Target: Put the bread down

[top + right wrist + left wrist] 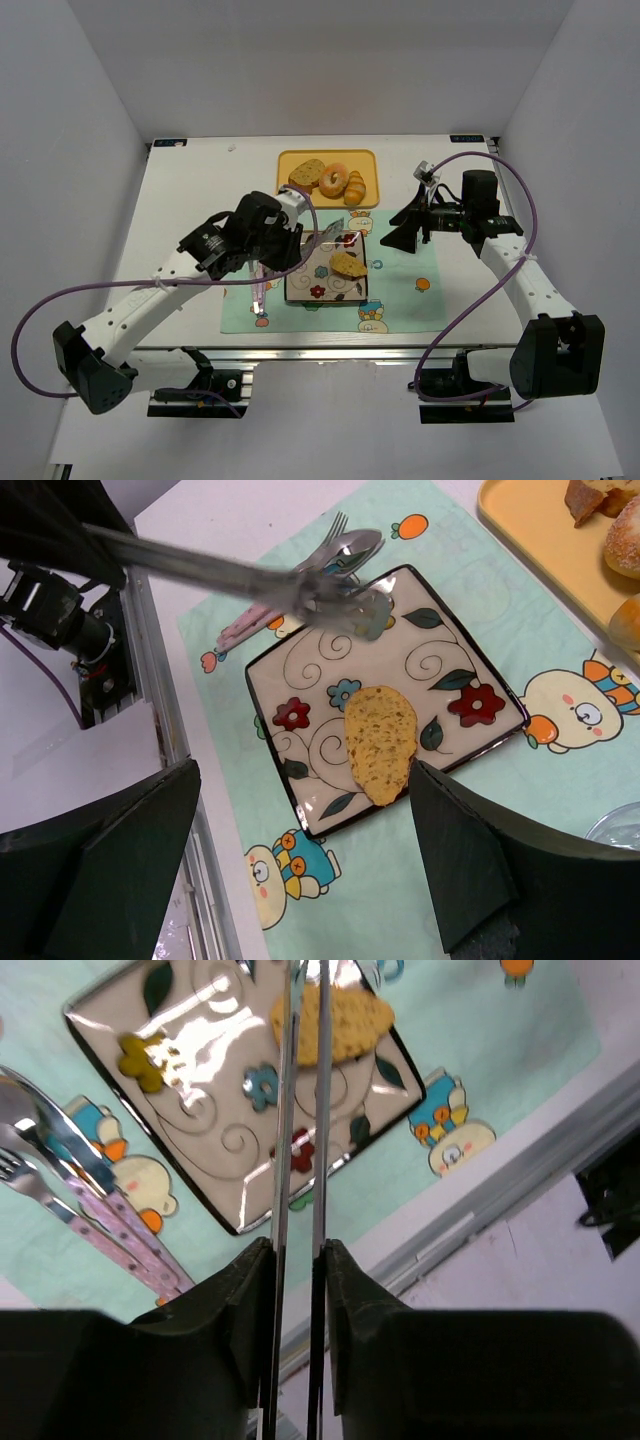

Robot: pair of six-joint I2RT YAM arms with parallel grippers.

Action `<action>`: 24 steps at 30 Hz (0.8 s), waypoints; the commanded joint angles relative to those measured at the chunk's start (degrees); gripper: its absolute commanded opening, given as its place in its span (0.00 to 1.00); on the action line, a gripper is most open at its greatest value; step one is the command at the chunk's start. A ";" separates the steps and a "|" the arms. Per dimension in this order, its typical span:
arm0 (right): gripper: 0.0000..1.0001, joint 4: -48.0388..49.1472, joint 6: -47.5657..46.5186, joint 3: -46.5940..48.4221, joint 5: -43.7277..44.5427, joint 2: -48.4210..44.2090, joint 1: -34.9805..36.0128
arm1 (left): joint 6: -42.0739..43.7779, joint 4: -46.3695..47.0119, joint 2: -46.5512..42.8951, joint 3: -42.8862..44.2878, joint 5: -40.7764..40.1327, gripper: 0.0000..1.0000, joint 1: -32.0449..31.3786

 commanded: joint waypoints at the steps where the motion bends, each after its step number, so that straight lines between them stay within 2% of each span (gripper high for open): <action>1: 0.89 0.61 -0.33 1.14 -1.25 0.00 -0.30 | -2.86 2.25 0.21 4.51 -7.40 0.35 0.07; 5: 0.89 0.79 -0.16 0.96 -1.43 -0.09 -0.30 | -5.41 2.95 5.22 10.39 -7.96 0.35 3.14; 10: 0.89 0.35 -0.33 0.88 -1.78 -0.26 -0.21 | -7.53 7.78 10.50 14.09 -5.15 0.47 11.75; 17: 0.89 -0.79 -1.21 1.31 -1.96 -0.27 -0.21 | 0.98 9.46 22.88 22.70 -1.11 0.54 15.80; 24: 0.89 -1.32 -1.38 0.97 -2.04 -0.26 -0.21 | 2.58 13.49 29.75 24.91 4.70 0.55 18.88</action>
